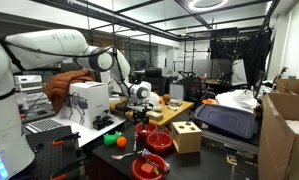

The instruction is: Remove the white object from the bowl and put it on the table

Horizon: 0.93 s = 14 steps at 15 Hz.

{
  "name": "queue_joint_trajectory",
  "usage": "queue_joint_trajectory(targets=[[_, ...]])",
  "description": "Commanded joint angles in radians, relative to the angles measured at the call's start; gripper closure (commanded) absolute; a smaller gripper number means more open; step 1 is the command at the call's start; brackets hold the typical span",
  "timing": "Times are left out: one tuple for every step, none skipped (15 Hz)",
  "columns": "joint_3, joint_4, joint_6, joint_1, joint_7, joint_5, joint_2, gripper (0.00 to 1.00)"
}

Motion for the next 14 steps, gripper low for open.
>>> queue_joint_trajectory(targets=[[-0.015, 0.039, -0.043, 0.007, 0.048, 0.029, -0.003, 0.0], [-0.02, 0.049, -0.046, 0.01, 0.063, 0.028, 0.002, 0.0], [-0.03, 0.057, -0.048, 0.015, 0.076, 0.021, 0.009, 0.0], [-0.034, 0.065, -0.054, 0.015, 0.083, 0.02, 0.018, 0.0], [-0.046, 0.066, -0.056, 0.021, 0.095, 0.012, 0.022, 0.0], [-0.056, 0.068, -0.058, 0.026, 0.109, 0.007, 0.026, 0.0], [-0.061, 0.071, -0.06, 0.027, 0.114, 0.007, 0.031, 0.0], [-0.066, 0.074, -0.06, 0.031, 0.124, 0.007, 0.036, 0.0], [-0.068, 0.078, -0.062, 0.034, 0.127, 0.007, 0.04, 0.0], [-0.07, 0.083, -0.063, 0.038, 0.135, 0.008, 0.045, 0.0], [-0.067, 0.085, -0.062, 0.041, 0.138, 0.01, 0.048, 0.0], [-0.065, 0.087, -0.061, 0.044, 0.14, 0.011, 0.051, 0.0], [-0.064, 0.087, -0.06, 0.048, 0.144, 0.012, 0.053, 0.0], [-0.064, 0.09, -0.059, 0.052, 0.147, 0.011, 0.056, 0.0]])
